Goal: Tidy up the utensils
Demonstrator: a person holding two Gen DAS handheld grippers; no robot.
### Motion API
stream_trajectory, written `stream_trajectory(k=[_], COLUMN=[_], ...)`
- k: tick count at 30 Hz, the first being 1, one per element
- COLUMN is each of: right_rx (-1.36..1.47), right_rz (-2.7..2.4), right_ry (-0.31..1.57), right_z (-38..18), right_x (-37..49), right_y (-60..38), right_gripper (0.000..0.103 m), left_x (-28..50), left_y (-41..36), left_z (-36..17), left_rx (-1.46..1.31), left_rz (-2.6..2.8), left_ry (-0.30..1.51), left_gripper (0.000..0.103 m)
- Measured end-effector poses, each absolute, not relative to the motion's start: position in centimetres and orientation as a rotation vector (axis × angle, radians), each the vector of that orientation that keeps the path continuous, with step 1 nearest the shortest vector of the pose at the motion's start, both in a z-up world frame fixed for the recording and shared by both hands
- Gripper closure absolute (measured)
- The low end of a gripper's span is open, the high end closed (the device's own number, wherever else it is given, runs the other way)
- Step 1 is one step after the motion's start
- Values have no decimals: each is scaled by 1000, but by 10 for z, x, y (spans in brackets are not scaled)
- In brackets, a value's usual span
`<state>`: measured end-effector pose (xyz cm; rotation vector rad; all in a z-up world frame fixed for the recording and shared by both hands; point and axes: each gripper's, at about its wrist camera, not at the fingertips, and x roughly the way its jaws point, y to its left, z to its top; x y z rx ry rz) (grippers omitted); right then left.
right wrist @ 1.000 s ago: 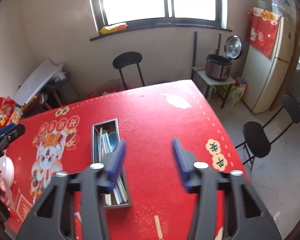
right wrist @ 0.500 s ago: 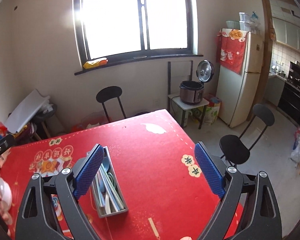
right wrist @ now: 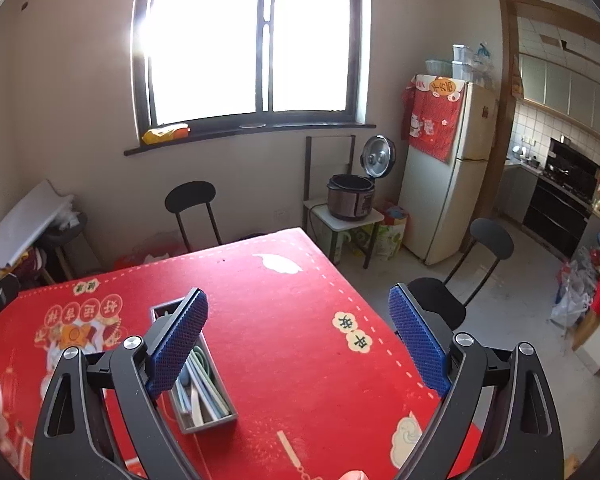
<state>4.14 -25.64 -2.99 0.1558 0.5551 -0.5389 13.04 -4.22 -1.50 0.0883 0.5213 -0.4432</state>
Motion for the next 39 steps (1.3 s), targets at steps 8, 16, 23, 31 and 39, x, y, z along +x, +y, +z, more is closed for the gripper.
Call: stream_trajectory(k=[8, 16, 23, 31, 39], right_rx=[148, 148, 148, 148, 151], right_rz=[-561, -586, -601, -611, -619], right_ry=[552, 540, 539, 537, 540], right_z=[-27, -23, -21, -19, -19], right_x=[38, 31, 26, 23, 21], right_y=[-255, -256, -257, -257, -259], right_gripper=[14, 14, 14, 14, 14], left_x=[130, 129, 128, 126, 127], left_y=[-42, -45, -44, -42, -44], left_z=[-14, -13, -13, -13, -14], left_rx=[72, 75, 65, 51, 54], left_rz=[-454, -457, -461, -465, -453], left_ry=[532, 532, 533, 529, 536], left_gripper=[6, 6, 6, 6, 6])
